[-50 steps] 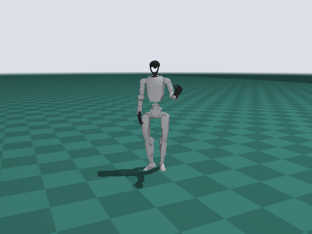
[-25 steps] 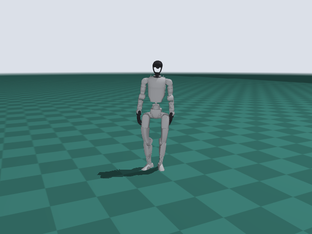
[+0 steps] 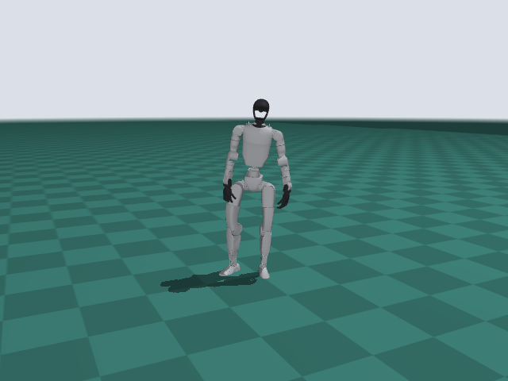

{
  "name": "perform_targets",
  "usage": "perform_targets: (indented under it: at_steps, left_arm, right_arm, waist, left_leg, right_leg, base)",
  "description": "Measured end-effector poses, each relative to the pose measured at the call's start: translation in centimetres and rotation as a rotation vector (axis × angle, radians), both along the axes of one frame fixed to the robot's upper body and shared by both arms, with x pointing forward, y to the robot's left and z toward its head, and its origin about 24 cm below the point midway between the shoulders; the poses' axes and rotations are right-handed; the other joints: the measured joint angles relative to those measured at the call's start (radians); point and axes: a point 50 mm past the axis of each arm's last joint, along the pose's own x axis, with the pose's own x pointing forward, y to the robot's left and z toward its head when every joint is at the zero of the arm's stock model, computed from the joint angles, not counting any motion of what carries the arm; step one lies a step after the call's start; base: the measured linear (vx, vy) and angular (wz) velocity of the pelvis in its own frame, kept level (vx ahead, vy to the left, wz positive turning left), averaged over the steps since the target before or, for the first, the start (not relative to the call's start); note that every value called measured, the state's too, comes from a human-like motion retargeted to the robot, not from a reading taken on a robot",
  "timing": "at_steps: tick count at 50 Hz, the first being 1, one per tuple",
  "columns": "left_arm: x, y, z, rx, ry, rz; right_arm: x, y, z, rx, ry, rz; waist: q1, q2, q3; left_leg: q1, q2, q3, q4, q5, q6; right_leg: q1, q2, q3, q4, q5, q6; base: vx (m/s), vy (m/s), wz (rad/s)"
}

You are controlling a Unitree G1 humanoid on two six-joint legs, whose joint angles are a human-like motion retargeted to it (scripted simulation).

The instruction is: Upper body actions

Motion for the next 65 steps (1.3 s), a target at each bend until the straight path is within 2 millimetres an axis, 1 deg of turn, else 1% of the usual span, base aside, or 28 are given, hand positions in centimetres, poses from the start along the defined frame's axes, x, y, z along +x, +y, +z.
perform_targets:
  at_steps: [2,3,5,7,9,10,13,16,18,20,23,25,27,30,33,35,40,42,44,48,53,56,58,60,63,65]
  left_arm:
    - [0.7,-0.4,0.0,-0.010,-0.027,-0.011]
    - [1.2,-0.7,0.1,-0.016,-0.040,-0.020]
    - [2.6,-1.4,0.3,-0.025,-0.074,-0.049]
    - [4.7,-2.7,0.6,-0.022,-0.120,-0.104]
    - [6.7,-4.5,0.9,-0.001,-0.157,-0.173]
    - [7.5,-5.3,1.0,0.012,-0.170,-0.213]
    - [9.5,-6.5,1.7,0.066,-0.230,-0.334]
    - [12.9,-7.6,3.3,0.150,-0.383,-0.397]
    - [15.7,-7.9,5.2,0.187,-0.507,-0.404]
    - [18.6,-8.1,7.5,0.200,-0.635,-0.392]
    - [22.4,-8.2,11.3,0.200,-0.809,-0.379]
    - [24.4,-8.4,13.8,0.195,-0.905,-0.365]
    - [26.1,-8.9,16.2,0.181,-0.999,-0.342]
    - [28.3,-10.1,19.9,0.155,-1.140,-0.300]
    - [29.9,-11.3,23.2,0.135,-1.263,-0.266]
    - [30.7,-11.9,25.0,0.140,-1.329,-0.258]
    - [31.9,-12.7,28.9,0.188,-1.467,-0.245]
    - [31.9,-12.9,29.0,0.207,-1.489,-0.242]
    - [31.7,-12.8,28.7,0.230,-1.507,-0.264]
    - [31.4,-12.1,28.2,0.301,-1.528,-0.385]
    - [30.1,-12.0,25.9,0.270,-1.492,-0.624]
    - [29.1,-11.6,24.6,0.255,-1.493,-0.721]
    - [28.6,-11.7,24.1,0.258,-1.524,-0.760]
    - [28.4,-11.7,24.2,0.291,-1.584,-0.779]
    - [28.4,-11.9,25.4,0.359,-1.724,-0.770]
    - [28.4,-11.9,26.1,0.408,-1.808,-0.741]
  right_arm:
    - [0.0,-0.2,0.0,-0.004,0.005,-0.026]
    - [0.1,-0.4,0.0,-0.007,-0.003,-0.041]
    - [1.0,-1.0,0.3,-0.019,-0.051,-0.077]
    - [2.9,-2.0,0.9,-0.041,-0.148,-0.115]
    - [5.3,-3.2,1.8,-0.069,-0.280,-0.138]
    - [6.4,-3.8,2.4,-0.083,-0.351,-0.141]
    - [9.9,-5.4,4.4,-0.132,-0.545,-0.092]
    - [14.2,-6.5,7.2,-0.182,-0.699,-0.025]
    - [17.3,-6.7,9.6,-0.196,-0.819,-0.011]
    - [20.2,-6.7,12.4,-0.181,-0.946,-0.025]
    - [23.6,-6.2,16.6,-0.103,-1.127,-0.078]
    - [25.5,-5.4,19.5,-0.041,-1.253,-0.084]
    - [27.0,-4.7,22.6,-0.025,-1.398,-0.053]
    - [28.7,-3.8,26.9,-0.059,-1.587,0.040]
    - [29.7,-3.2,30.2,-0.110,-1.726,0.122]
    - [30.1,-2.6,31.9,-0.132,-1.807,0.166]
    - [30.8,-1.7,35.6,-0.206,-1.965,0.282]
    - [30.8,-1.5,35.6,-0.247,-1.979,0.348]
    - [30.7,-1.1,35.1,-0.283,-1.982,0.423]
    - [30.3,-0.1,33.9,-0.310,-2.034,0.548]
    - [29.2,1.1,31.6,-0.274,-2.071,0.712]
    - [28.6,1.5,29.3,-0.243,-2.034,0.709]
    - [28.3,1.9,28.3,-0.211,-2.022,0.684]
    - [28.2,2.2,27.8,-0.213,-2.017,0.708]
    - [28.4,2.1,28.1,-0.258,-2.036,0.737]
    - [28.3,2.1,28.1,-0.243,-2.044,0.717]
  waist:
    - [0.006,-0.010,0.027]
    - [0.012,-0.012,0.047]
    - [0.025,-0.005,0.119]
    - [0.070,0.029,0.210]
    - [0.104,0.059,0.269]
    - [0.114,0.069,0.290]
    - [0.073,0.103,0.339]
    - [0.064,0.143,0.393]
    - [0.057,0.167,0.442]
    - [0.054,0.168,0.471]
    - [0.042,0.183,0.480]
    - [0.039,0.189,0.480]
    - [0.043,0.195,0.480]
    - [0.065,0.185,0.480]
    - [0.076,0.200,0.480]
    - [0.079,0.201,0.480]
    - [0.101,0.199,0.480]
    - [0.101,0.188,0.480]
    - [0.093,0.177,0.480]
    - [0.078,0.153,0.480]
    - [0.075,0.144,0.480]
    - [0.073,0.132,0.480]
    - [0.071,0.125,0.480]
    - [0.070,0.121,0.480]
    - [0.072,0.121,0.480]
    - [0.076,0.121,0.480]
  left_leg:
    - [-0.022,-0.016,-0.012,0.017,0.003,-0.004]
    - [-0.033,-0.022,-0.021,0.027,0.006,-0.007]
    - [-0.046,-0.029,-0.044,0.053,0.012,-0.014]
    - [-0.058,-0.016,-0.056,0.069,0.021,-0.024]
    - [-0.099,-0.009,-0.062,0.093,0.032,-0.037]
    - [-0.124,-0.008,-0.064,0.110,0.037,-0.046]
    - [-0.211,0.009,-0.048,0.183,0.003,-0.059]
    - [-0.291,0.080,0.046,0.238,-0.015,-0.063]
    - [-0.359,0.123,0.062,0.290,0.006,-0.069]
    - [-0.466,0.161,0.070,0.372,0.011,-0.061]
    - [-0.644,0.206,0.057,0.484,-0.011,-0.043]
    - [-0.751,0.230,0.055,0.552,-0.029,-0.027]
    - [-0.865,0.256,0.053,0.631,-0.052,-0.011]
    - [-1.029,0.295,0.062,0.767,-0.098,0.016]
    - [-1.177,0.327,0.039,0.922,-0.159,0.046]
    - [-1.259,0.346,0.030,1.032,-0.206,0.067]
    - [-1.433,0.399,0.015,1.317,-0.329,0.138]
    - [-1.449,0.401,0.026,1.422,-0.372,0.160]
    - [-1.449,0.407,0.044,1.525,-0.412,0.185]
    - [-1.449,0.430,0.070,1.732,-0.491,0.240]
    - [-1.445,0.473,0.002,1.978,-0.593,0.249]
    - [-1.435,0.510,-0.049,2.101,-0.643,0.249]
    - [-1.432,0.523,-0.068,2.145,-0.657,0.249]
    - [-1.430,0.526,-0.069,2.153,-0.652,0.249]
    - [-1.427,0.522,-0.046,2.100,-0.620,0.249]
    - [-1.427,0.520,-0.030,2.058,-0.597,0.249]
  right_leg:
    - [-0.001,-0.022,0.003,-0.019,0.001,0.052]
    - [0.004,-0.028,-0.027,-0.028,-0.007,0.051]
    - [0.028,-0.039,-0.120,-0.039,-0.006,0.031]
    - [-0.004,-0.045,-0.085,0.017,-0.023,0.010]
    - [-0.054,-0.048,-0.068,0.052,-0.032,-0.004]
    - [-0.069,-0.054,-0.086,0.056,-0.034,-0.009]
    - [-0.121,-0.073,-0.126,0.092,-0.040,-0.026]
    - [-0.213,-0.058,-0.106,0.151,-0.056,-0.052]
    - [-0.270,-0.038,-0.100,0.189,-0.069,-0.077]
    - [-0.363,-0.031,-0.075,0.240,-0.080,-0.100]
    - [-0.512,-0.011,-0.058,0.308,-0.091,-0.128]
    - [-0.615,-0.003,-0.056,0.357,-0.096,-0.150]
    - [-0.723,0.001,-0.055,0.418,-0.105,-0.172]
    - [-0.896,-0.010,-0.029,0.546,-0.133,-0.203]
    - [-1.036,-0.029,-0.022,0.700,-0.179,-0.225]
    - [-1.130,-0.041,0.007,0.818,-0.215,-0.239]
    - [-1.336,-0.063,0.062,1.132,-0.332,-0.297]
    - [-1.382,-0.084,0.103,1.264,-0.385,-0.305]
    - [-1.420,-0.109,0.149,1.397,-0.437,-0.305]
    - [-1.480,-0.153,0.232,1.656,-0.532,-0.306]
    - [-1.472,-0.170,0.292,1.919,-0.656,-0.306]
    - [-1.463,-0.170,0.334,2.046,-0.714,-0.306]
    - [-1.461,-0.172,0.355,2.094,-0.736,-0.306]
    - [-1.460,-0.172,0.363,2.103,-0.738,-0.306]
    - [-1.458,-0.162,0.348,2.052,-0.713,-0.306]
    - [-1.458,-0.154,0.335,2.010,-0.691,-0.306]
  base:
    - [-0.24,-0.29,0.42]
    - [-0.30,-0.27,0.57]
    - [-0.40,-0.29,0.60]
    - [-0.61,-0.42,0.32]
    - [-0.72,-0.31,0.21]
    - [-0.57,-0.25,0.32]
    - [-0.44,-0.19,0.49]
    - [-0.53,-0.10,-0.30]
    - [-0.52,-0.13,-0.57]
    - [-0.52,-0.08,-0.53]
    - [-0.47,-0.07,-0.39]
    - [-0.39,0.00,-0.49]
    - [-0.33,0.04,-0.59]
    - [-0.29,0.05,-0.64]
    - [-0.20,0.07,-0.36]
    - [-0.13,0.09,-0.28]
    - [-0.08,0.09,-0.19]
    - [0.02,0.11,0.15]
    - [0.05,0.14,0.20]
    - [0.09,0.14,0.12]
    - [0.21,0.05,0.01]
    - [0.11,0.09,-0.11]
    - [0.05,0.11,-0.06]
    - [0.02,0.03,-0.02]
    - [0.00,0.00,0.00]
    - [-0.07,-0.03,-0.04]
